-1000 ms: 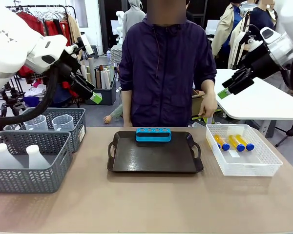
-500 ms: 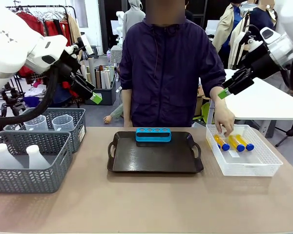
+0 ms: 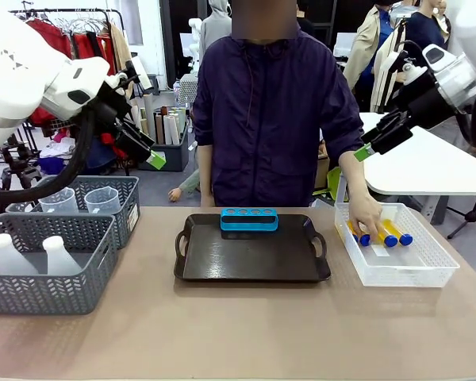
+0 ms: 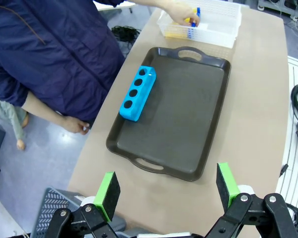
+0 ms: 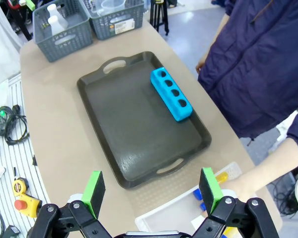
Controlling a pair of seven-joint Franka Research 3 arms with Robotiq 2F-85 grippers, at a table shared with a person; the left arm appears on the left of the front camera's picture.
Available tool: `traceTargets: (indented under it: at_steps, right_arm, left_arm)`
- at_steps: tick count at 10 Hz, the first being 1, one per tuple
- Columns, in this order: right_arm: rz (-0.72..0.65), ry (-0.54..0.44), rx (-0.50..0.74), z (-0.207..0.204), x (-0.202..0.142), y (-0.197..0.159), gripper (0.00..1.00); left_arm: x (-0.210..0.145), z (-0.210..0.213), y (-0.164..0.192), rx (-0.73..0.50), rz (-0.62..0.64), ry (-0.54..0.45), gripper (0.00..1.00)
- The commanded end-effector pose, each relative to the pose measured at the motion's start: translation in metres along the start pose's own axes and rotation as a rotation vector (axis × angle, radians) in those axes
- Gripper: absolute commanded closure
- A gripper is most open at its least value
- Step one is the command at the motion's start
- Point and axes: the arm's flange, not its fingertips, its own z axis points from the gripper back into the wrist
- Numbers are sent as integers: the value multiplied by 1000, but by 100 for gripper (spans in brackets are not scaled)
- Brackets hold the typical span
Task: Prepare the laboratory tools.
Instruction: Pick up one Large Measuring Cup and place it on the Handle tray.
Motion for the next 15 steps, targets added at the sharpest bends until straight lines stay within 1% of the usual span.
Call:
traceTargets:
  at_steps: [1,3,5,6,7,8,10,12,13,14,15]
  right_arm:
    - [1,-12,6,0,1,0,0]
    - [1,-12,6,0,1,0,0]
    - [1,-12,6,0,1,0,0]
    - [1,-12,6,0,1,0,0]
    - [1,-12,6,0,1,0,0]
    - [1,-12,6,0,1,0,0]
    - [1,-12,6,0,1,0,0]
    - [1,-12,6,0,1,0,0]
    - [1,-12,6,0,1,0,0]
    - [1,-12,6,0,1,0,0]
    - [1,-12,6,0,1,0,0]
  left_arm:
    - [0,12,4,-4,43,58,0]
    - [6,17,1,27,73,60,0]
    - [-1,24,14,49,89,92,0]
    - [-2,29,13,63,123,114,0]
    - [-10,32,23,83,153,151,0]
    - [-23,34,37,109,184,194,0]
    - [-55,43,70,121,273,297,0]
    - [-87,33,95,122,395,430,0]
    - [-97,29,104,171,449,505,0]
    - [-103,26,106,206,486,537,0]
    - [-108,21,111,213,505,548,0]
